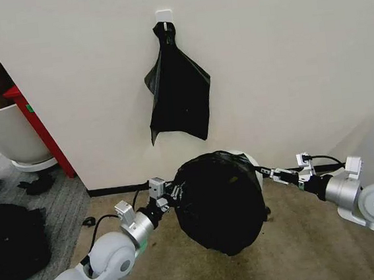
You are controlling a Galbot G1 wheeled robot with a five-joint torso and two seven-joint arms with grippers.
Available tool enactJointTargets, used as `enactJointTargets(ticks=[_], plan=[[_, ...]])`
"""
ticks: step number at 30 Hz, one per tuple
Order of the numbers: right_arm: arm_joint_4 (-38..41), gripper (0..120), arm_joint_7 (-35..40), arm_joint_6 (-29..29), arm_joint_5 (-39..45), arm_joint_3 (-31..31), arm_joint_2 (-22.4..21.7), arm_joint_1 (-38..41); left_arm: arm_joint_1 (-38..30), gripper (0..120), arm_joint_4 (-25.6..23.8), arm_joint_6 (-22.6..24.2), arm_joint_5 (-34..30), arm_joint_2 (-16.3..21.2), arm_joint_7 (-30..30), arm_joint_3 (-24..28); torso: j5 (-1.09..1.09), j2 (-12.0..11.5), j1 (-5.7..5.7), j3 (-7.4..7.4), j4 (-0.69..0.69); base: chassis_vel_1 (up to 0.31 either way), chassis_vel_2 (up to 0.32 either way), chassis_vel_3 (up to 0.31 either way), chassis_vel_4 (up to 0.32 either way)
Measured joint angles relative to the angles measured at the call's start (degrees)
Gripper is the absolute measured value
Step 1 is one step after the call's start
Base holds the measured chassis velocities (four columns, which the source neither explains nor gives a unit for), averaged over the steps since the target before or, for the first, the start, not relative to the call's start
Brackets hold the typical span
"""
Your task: Place the garbage bag over the trash bin.
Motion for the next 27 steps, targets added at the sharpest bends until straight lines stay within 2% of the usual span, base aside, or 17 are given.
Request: enactJointTargets(ticks=[7, 11, 14, 15, 18, 22, 23, 27], plan=[[3.53, 100, 2.68, 0.21, 2.90, 2.47, 0.07, -1.53, 0.33, 0, 1.98, 1.80, -4.19, -1.19, -3.38, 0.05, -0.01, 0.00, 0.00, 0.00, 0.00, 0.000, 0.000, 0.000, 0.000], [5.63, 100, 5.36, 0.96, 7.33, 3.71, 1.04, -1.34, 0.16, 0, 3.10, 4.62, -10.89, -2.36, -8.12, 0.07, -0.02, 0.00, 0.00, 0.00, 0.00, 0.000, 0.000, 0.000, 0.000], [5.27, 100, 6.55, 2.13, 8.30, 5.13, 2.71, -1.21, -0.34, 0, 3.18, 7.79, -18.43, -3.29, -16.77, 0.26, -0.01, 0.00, 0.00, 0.00, 0.01, 0.000, 0.000, 0.000, 0.000], [5.27, 100, 6.55, 2.13, 8.30, 5.13, 2.71, -1.21, -0.34, 0, 3.18, 7.79, -18.43, -3.29, -16.77, 0.26, -0.01, 0.00, 0.00, 0.00, 0.01, 0.000, 0.000, 0.000, 0.000], [3.58, 100, 8.68, 2.66, 7.61, 8.31, 6.36, -2.91, -1.27, 0, 1.79, 12.00, -25.42, -4.54, -27.98, 0.55, 0.00, 0.00, 0.00, 0.00, 0.01, 0.000, 0.000, 0.000, 0.000], [1.90, 100, 8.18, 3.19, 2.74, 12.20, 12.55, -7.84, -4.12, 0, -0.12, 15.42, -32.31, -5.82, -40.22, 2.31, 0.01, 0.00, 0.00, 0.00, -0.01, 0.000, 0.000, 0.000, 0.000], [1.90, 100, 8.18, 3.19, 2.74, 12.20, 12.55, -7.84, -4.12, 0, -0.12, 15.42, -32.31, -5.82, -40.22, 2.31, 0.01, 0.00, 0.00, 0.00, -0.01, 0.000, 0.000, 0.000, 0.000], [1.22, 100, 5.96, 3.89, -2.33, 13.75, 17.63, -11.87, -8.15, 0, -0.82, 18.12, -39.73, -7.58, -49.37, 4.73, 0.01, 0.00, 0.00, 0.00, -0.01, 0.000, 0.000, 0.000, 0.000]])
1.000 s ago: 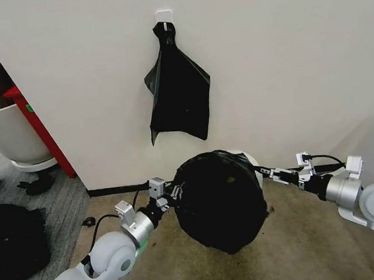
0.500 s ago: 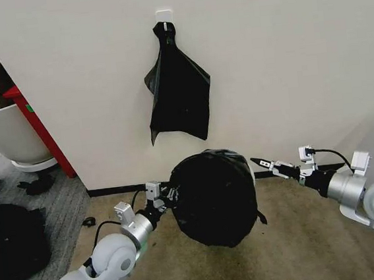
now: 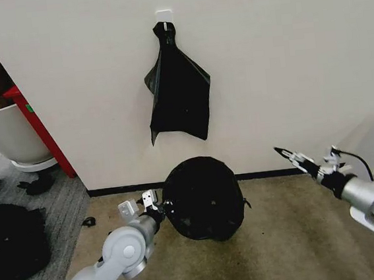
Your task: Place the garbage bag over the trash bin.
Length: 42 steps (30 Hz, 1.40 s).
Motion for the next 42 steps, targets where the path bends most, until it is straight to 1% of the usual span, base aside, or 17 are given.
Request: enactJointTargets(ticks=[2, 3, 5, 8, 10, 11, 13, 15, 17, 23, 31, 36, 37, 38, 40, 41, 42], plan=[[-0.03, 100, -0.90, 0.28, -2.13, 0.36, 2.21, -1.68, -2.29, 0, -0.01, 1.21, -4.42, -1.37, -3.78, 1.75, -0.01, 0.00, 0.00, 0.00, 0.00, 0.000, 0.000, 0.000, 0.000], [-0.03, 100, -0.90, 0.28, -2.13, 0.36, 2.21, -1.68, -2.29, 0, -0.01, 1.21, -4.42, -1.37, -3.78, 1.75, -0.01, 0.00, 0.00, 0.00, 0.00, 0.000, 0.000, 0.000, 0.000], [-0.03, 100, -1.66, 0.72, -4.04, 0.49, 3.95, -3.14, -4.77, 0, 0.70, 2.98, -7.45, -3.05, -8.26, 3.92, -0.01, 0.00, 0.00, 0.00, -0.01, 0.000, 0.000, 0.000, 0.000], [-0.03, 100, -2.60, 1.41, -6.41, 0.47, 5.46, -4.23, -7.24, 0, 2.35, 4.53, -8.20, -5.06, -13.72, 7.19, -0.01, 0.00, 0.00, 0.00, 0.01, 0.000, 0.000, 0.000, 0.000], [-0.05, 100, -3.55, 1.92, -8.11, 0.38, 6.19, -4.71, -8.12, 0, 3.25, 4.99, -6.38, -5.84, -15.02, 9.27, -0.01, 0.00, 0.00, 0.00, 0.00, 0.000, 0.000, 0.000, 0.000], [-0.05, 100, -3.55, 1.92, -8.11, 0.38, 6.19, -4.71, -8.12, 0, 3.25, 4.99, -6.38, -5.84, -15.02, 9.27, -0.01, 0.00, 0.00, 0.00, 0.00, 0.000, 0.000, 0.000, 0.000], [-0.19, 100, -4.27, 2.48, -9.38, 0.28, 6.92, -5.13, -8.51, 0, 4.19, 5.16, -2.64, -6.07, -14.63, 11.38, -0.01, 0.00, 0.00, 0.00, 0.00, 0.000, 0.000, 0.000, 0.000], [-0.27, 100, -4.60, 2.72, -9.74, 0.24, 7.38, -5.47, -8.65, 0, 4.90, 5.16, -0.94, -6.35, -14.19, 12.52, 0.01, 0.00, 0.00, 0.00, 0.02, 0.000, 0.000, 0.000, 0.000], [-0.31, 100, -4.96, 2.89, -9.96, 0.24, 7.55, -5.67, -8.54, 0, 5.70, 5.13, -0.19, -6.84, -13.38, 12.90, -0.02, 0.00, 0.00, 0.00, 0.01, 0.000, 0.000, 0.000, 0.000], [-0.30, 100, -5.08, 3.00, -9.79, 0.37, 7.37, -5.61, -8.12, 0, 7.81, 5.05, 0.71, -8.00, -12.48, 12.87, -0.01, 0.00, 0.00, 0.00, 0.02, 0.000, 0.000, 0.000, 0.000], [-0.26, 100, -5.08, 3.02, -9.42, 0.40, 6.97, -5.26, -7.73, 0, 8.91, 5.09, 0.23, -8.71, -12.46, 12.24, -0.01, 0.00, 0.00, 0.00, 0.02, 0.000, 0.000, 0.000, 0.000], [-0.10, 100, -4.93, 3.03, -9.05, 0.52, 6.71, -5.21, -6.97, 0, 9.68, 5.80, 1.34, -8.64, -12.13, 11.70, -0.02, 0.00, 0.00, 0.00, 0.02, 0.000, 0.000, 0.000, 0.000], [-0.07, 100, -4.87, 3.04, -9.02, 0.60, 6.65, -5.19, -6.77, 3, 9.64, 6.07, 1.10, -8.54, -11.96, 11.32, -0.02, 0.00, 0.00, 0.00, 0.02, 0.000, 0.000, 0.000, 0.000], [-0.01, 100, -4.82, 3.03, -8.97, 0.63, 6.60, -5.16, -6.62, 8, 9.60, 6.25, 0.93, -8.49, -11.85, 11.04, -0.01, 0.00, 0.00, 0.00, 0.01, 0.000, 0.000, 0.000, 0.000], [0.02, 100, -4.81, 3.04, -8.96, 0.63, 6.58, -5.14, -6.54, 10, 9.58, 6.31, 0.87, -8.48, -11.80, 10.92, -0.01, 0.00, 0.00, 0.00, 0.01, 0.000, 0.000, 0.000, 0.000], [0.14, 100, -4.70, 3.04, -8.94, 0.66, 6.54, -5.10, -6.27, 16, 9.58, 6.42, 0.77, -8.41, -11.71, 10.47, -0.02, 0.00, 0.00, 0.00, 0.01, 0.000, 0.000, 0.000, 0.000], [0.23, 100, -4.61, 3.03, -8.89, 0.66, 6.51, -5.09, -6.11, 19, 9.57, 6.45, 0.75, -8.39, -11.66, 10.20, -0.02, 0.00, 0.00, 0.00, 0.01, 0.000, 0.000, 0.000, 0.000]])
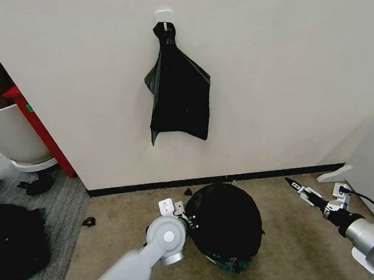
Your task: Place the garbage bag over the trash bin.
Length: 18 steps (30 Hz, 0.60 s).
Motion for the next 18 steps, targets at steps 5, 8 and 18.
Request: enactJointTargets(ticks=[5, 8, 18], plan=[[0.61, 100, 0.65, -0.05, 0.45, 0.14, -0.17, 0.01, 1.23, 35, -0.91, -0.12, 0.19, 0.70, 1.49, -1.30, 0.00, 0.00, 0.00, 0.00, 0.00, 0.000, 0.000, 0.000, 0.000], [1.04, 100, 1.13, -0.12, 0.74, 0.17, -0.31, -0.01, 2.12, 48, -2.23, -0.20, 0.12, 1.52, 1.80, -2.25, 0.00, 0.00, 0.00, 0.00, 0.00, 0.000, 0.000, 0.000, 0.000], [2.80, 100, 2.38, -0.39, 1.10, -0.52, -0.13, 0.13, 6.40, 85, -7.87, -0.14, -1.97, 4.79, 5.59, -8.29, 0.00, 0.00, 0.00, 0.00, 0.00, 0.000, 0.000, 0.000, 0.000]])
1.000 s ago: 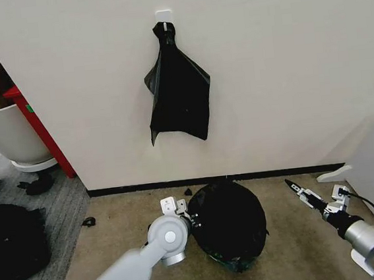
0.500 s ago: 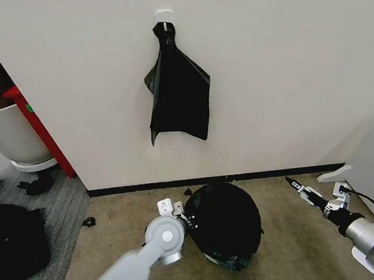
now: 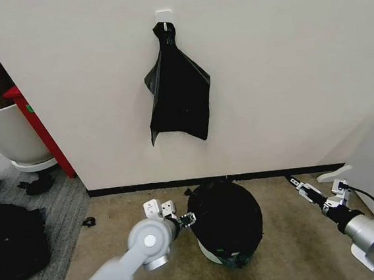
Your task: Place the garbage bag over the trash bin.
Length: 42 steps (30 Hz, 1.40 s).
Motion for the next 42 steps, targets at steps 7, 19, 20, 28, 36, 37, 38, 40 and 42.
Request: enactJointTargets(ticks=[7, 19, 20, 28, 36, 37, 38, 40, 42], plan=[[1.13, 100, 0.52, -0.09, -0.05, -0.28, 0.08, -0.05, 3.27, 100, -2.48, 0.19, -0.29, 1.24, 1.44, -3.04, 0.00, 0.00, 0.00, 0.00, 0.00, 0.000, 0.000, 0.000, 0.000], [4.03, 100, 1.42, -0.25, -0.62, -1.07, 0.45, -0.31, 13.70, 100, -8.26, -1.03, 5.47, 3.70, 13.42, -10.92, -0.01, 0.00, 0.00, 0.01, 0.01, 0.000, 0.000, 0.000, 0.000], [4.40, 100, 1.46, -0.23, -0.74, -1.01, 0.51, -0.41, 14.28, 100, -8.68, -1.73, 6.73, 3.90, 14.97, -11.24, 0.00, 0.00, 0.00, 0.01, 0.01, 0.000, 0.000, 0.000, 0.000], [9.78, 100, 1.03, 2.54, -10.32, -0.08, 3.15, -3.53, 20.41, 100, -13.93, -16.48, 32.16, 7.61, 30.71, -12.94, 0.01, 0.00, 0.00, 0.00, -0.01, 0.000, 0.000, 0.000, 0.000], [16.35, 100, -3.38, 8.91, -33.15, -1.70, 11.92, -9.22, 32.83, 100, -12.27, -31.40, 60.82, 10.42, 44.64, -25.06, 0.00, 0.00, 0.00, 0.00, -0.01, 0.000, 0.000, 0.000, 0.000], [16.67, 100, -4.46, 9.76, -36.31, -2.19, 13.49, -9.81, 34.80, 100, -11.67, -32.71, 63.22, 9.90, 46.44, -27.66, -0.02, 0.00, 0.00, 0.00, 0.00, 0.000, 0.000, 0.000, 0.000], [16.83, 100, -5.90, 11.27, -40.24, -2.90, 15.77, -10.69, 37.37, 100, -11.29, -33.82, 64.93, 9.16, 48.31, -30.50, -0.03, 0.00, 0.00, 0.00, 0.00, 0.000, 0.000, 0.000, 0.000], [16.70, 100, -7.28, 13.68, -44.48, -3.78, 18.42, -11.66, 40.25, 100, -11.35, -34.55, 65.79, 8.04, 49.52, -33.34, -0.03, 0.00, 0.00, 0.00, 0.00, 0.000, 0.000, 0.000, 0.000], [15.65, 100, -9.19, 19.11, -50.47, -4.78, 22.07, -13.54, 44.87, 100, -11.95, -36.06, 67.46, 5.70, 51.01, -37.56, -0.01, 0.00, 0.00, 0.00, 0.00, 0.000, 0.000, 0.000, 0.000]])
